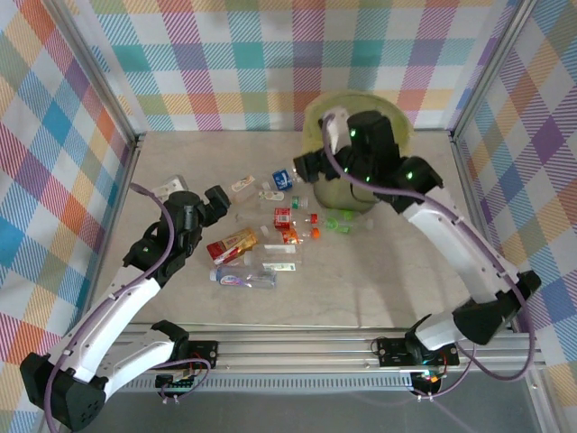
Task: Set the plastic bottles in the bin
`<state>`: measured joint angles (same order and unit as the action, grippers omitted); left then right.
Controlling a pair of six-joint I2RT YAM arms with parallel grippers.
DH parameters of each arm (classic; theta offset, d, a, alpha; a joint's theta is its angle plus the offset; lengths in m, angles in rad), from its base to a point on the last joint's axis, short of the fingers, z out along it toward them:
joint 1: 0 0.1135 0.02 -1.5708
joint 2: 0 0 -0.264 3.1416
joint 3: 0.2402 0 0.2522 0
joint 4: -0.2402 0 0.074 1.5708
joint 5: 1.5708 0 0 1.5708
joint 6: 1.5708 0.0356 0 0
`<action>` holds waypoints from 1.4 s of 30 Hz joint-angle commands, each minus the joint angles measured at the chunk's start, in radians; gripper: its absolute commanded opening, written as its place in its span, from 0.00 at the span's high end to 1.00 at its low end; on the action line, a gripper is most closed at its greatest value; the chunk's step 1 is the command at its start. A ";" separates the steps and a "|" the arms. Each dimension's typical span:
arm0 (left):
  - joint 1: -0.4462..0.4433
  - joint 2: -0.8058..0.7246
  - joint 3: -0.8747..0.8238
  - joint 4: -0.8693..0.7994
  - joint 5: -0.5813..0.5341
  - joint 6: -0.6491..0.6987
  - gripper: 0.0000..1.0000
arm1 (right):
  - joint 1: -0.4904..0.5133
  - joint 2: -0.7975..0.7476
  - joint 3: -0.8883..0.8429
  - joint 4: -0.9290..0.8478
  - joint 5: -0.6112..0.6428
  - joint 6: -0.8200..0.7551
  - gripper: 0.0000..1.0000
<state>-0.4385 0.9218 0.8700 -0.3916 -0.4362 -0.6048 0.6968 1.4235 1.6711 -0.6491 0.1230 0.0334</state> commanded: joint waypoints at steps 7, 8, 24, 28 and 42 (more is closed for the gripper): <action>0.197 0.056 -0.017 -0.150 0.141 -0.033 0.00 | 0.284 0.000 -0.162 -0.102 0.134 0.071 0.04; 0.220 0.060 -0.017 -0.152 0.157 -0.029 0.00 | 0.310 0.020 -0.160 -0.110 0.136 0.082 0.05; 0.583 0.083 -0.065 -0.154 0.350 -0.059 0.00 | 0.508 0.474 0.137 -0.353 0.135 0.034 0.12; 0.622 0.058 -0.070 -0.163 0.333 -0.070 0.00 | 0.529 0.565 0.207 -0.378 0.127 0.016 0.19; 0.670 -0.005 -0.117 -0.170 0.267 -0.119 0.00 | 0.553 0.826 0.416 -0.429 0.160 -0.055 0.31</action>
<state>0.2138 0.9386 0.7712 -0.5495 -0.1497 -0.7040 1.2442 2.2219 2.0449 -1.0378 0.2646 0.0059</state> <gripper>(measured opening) 0.997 0.700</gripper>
